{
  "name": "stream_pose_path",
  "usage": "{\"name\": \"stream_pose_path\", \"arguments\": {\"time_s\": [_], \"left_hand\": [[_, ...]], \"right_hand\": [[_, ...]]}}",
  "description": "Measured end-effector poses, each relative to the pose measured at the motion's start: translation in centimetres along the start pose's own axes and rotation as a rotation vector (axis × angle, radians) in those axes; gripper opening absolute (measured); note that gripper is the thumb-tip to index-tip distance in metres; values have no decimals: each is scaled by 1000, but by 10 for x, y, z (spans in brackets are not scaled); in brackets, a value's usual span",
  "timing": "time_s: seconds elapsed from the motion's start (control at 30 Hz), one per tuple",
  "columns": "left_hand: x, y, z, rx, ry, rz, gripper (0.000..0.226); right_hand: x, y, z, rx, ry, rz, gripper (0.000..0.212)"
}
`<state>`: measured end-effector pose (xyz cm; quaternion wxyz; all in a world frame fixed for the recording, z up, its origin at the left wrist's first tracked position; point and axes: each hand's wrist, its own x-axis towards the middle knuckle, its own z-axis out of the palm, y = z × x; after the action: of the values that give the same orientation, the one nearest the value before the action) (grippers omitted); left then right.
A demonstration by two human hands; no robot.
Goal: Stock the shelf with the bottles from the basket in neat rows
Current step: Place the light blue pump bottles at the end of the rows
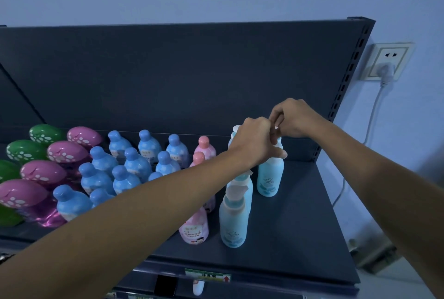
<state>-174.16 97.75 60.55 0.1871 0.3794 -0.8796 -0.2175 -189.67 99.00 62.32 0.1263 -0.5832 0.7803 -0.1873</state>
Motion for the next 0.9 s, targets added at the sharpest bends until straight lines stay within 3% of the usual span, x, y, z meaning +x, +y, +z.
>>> {"name": "stream_pose_path", "arguments": {"time_s": [0.27, 0.57, 0.9], "left_hand": [[-12, -25, -29, -18, 75, 16, 30], [-54, -83, -103, 30, 149, -40, 6], [-137, -165, -159, 96, 109, -48, 19]], "right_hand": [[-12, -12, -4, -9, 63, 0, 27], [-37, -69, 8, -57, 130, -45, 20], [-103, -192, 52, -152, 153, -105, 18]]}}
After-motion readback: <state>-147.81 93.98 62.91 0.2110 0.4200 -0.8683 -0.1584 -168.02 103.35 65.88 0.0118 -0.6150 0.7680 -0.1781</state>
